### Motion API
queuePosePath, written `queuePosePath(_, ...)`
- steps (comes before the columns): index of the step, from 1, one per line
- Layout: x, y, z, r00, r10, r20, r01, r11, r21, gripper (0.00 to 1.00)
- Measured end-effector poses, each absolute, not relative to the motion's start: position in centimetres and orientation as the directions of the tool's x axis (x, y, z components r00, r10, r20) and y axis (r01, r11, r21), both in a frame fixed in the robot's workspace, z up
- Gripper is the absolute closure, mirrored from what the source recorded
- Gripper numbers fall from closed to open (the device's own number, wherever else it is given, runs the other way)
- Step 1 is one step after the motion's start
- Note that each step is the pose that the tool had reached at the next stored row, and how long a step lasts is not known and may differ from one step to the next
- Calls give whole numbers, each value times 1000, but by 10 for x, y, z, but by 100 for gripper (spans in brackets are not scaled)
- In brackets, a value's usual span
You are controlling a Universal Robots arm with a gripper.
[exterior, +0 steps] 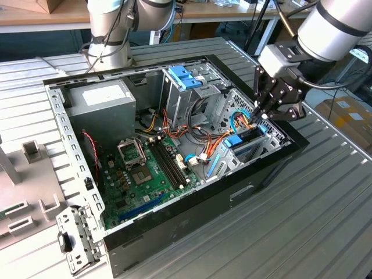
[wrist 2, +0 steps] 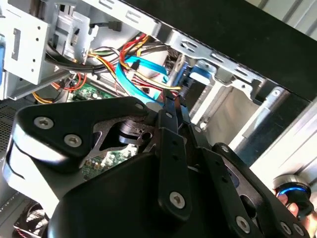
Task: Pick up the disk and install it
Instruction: 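Insert the second disk wire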
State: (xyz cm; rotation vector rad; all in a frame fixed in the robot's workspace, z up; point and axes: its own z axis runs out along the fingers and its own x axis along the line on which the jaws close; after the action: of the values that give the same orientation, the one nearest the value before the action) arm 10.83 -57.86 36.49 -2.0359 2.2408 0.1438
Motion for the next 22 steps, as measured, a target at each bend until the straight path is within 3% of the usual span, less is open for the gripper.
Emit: queuePosePath(22,98,-585,355,-94,-985,-145,-995,96,-4,84)
